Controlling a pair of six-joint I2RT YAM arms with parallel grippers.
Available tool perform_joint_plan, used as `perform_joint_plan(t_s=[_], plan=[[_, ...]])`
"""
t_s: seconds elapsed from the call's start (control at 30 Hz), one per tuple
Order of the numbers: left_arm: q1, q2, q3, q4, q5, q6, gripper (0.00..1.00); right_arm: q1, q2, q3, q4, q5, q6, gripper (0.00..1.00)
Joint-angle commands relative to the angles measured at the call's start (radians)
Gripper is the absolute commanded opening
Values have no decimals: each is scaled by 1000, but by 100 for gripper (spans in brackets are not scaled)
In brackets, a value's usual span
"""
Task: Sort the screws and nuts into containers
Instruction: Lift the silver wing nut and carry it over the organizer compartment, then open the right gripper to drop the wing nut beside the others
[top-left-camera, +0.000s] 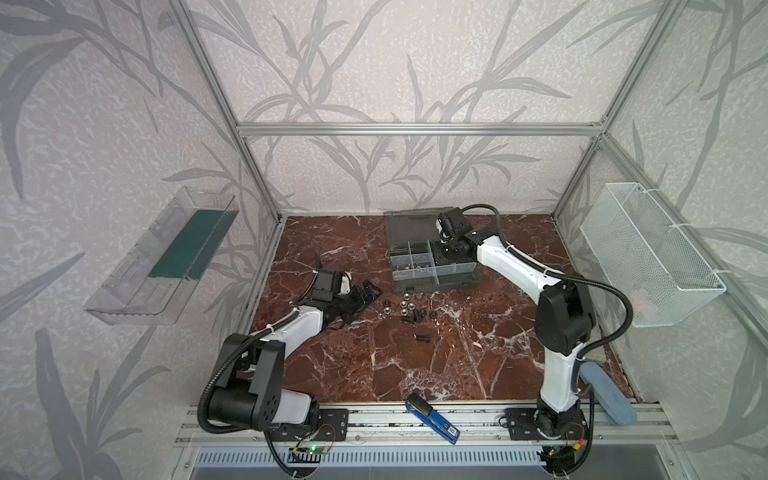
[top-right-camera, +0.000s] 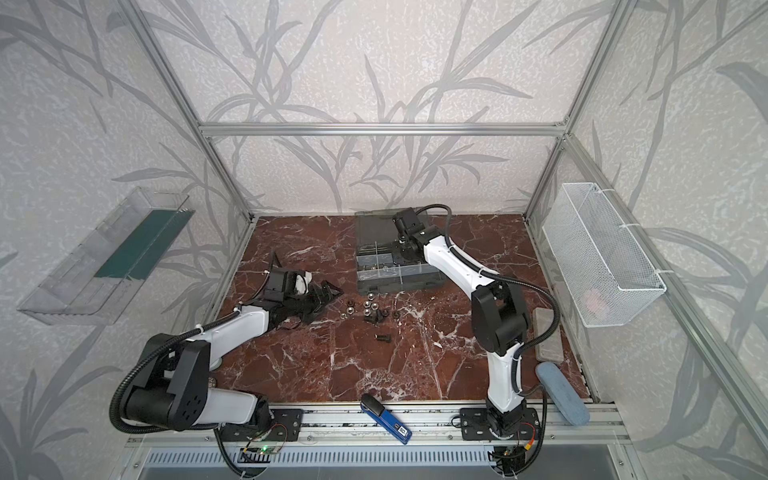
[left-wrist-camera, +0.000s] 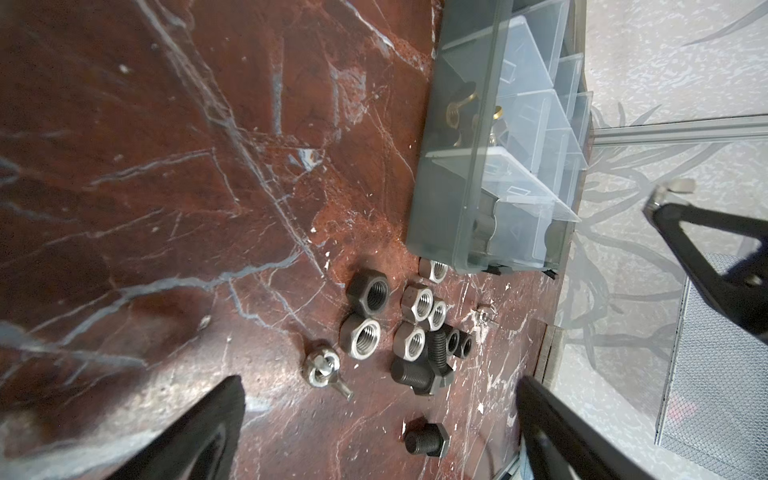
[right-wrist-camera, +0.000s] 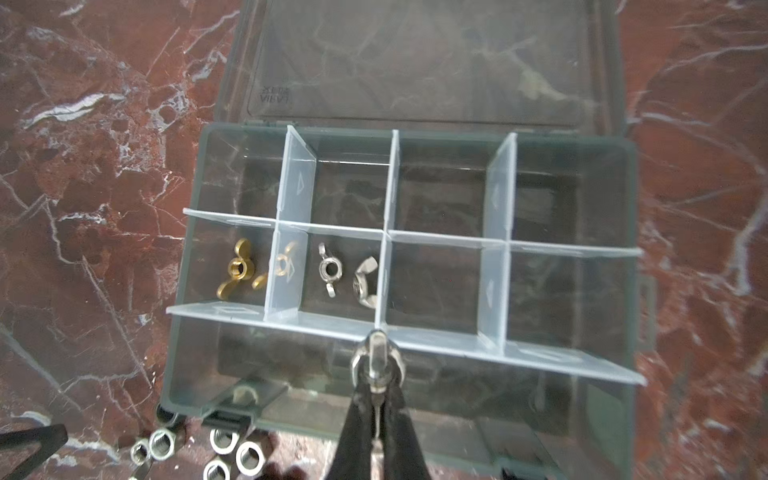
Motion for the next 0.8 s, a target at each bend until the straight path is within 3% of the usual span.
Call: perform_joint_plan(t_s=[0.0, 0.43, 0.57, 0.7, 0.77], plan=[[-2, -37, -8, -10, -1, -1, 100, 0, 75, 85, -47, -50, -17, 0], [0, -63, -14, -27, -16, 1, 100, 1, 183, 152, -37, -85, -17, 0], [0, -64, -14, -28, -15, 3, 100, 0, 192, 155, -38, -85, -16, 15], [0, -65, -17, -26, -15, 4, 100, 0, 192, 155, -39, -82, -17, 19], [0, -65, -20, -22, -14, 3, 99, 0, 195, 160, -40, -82, -24, 29]])
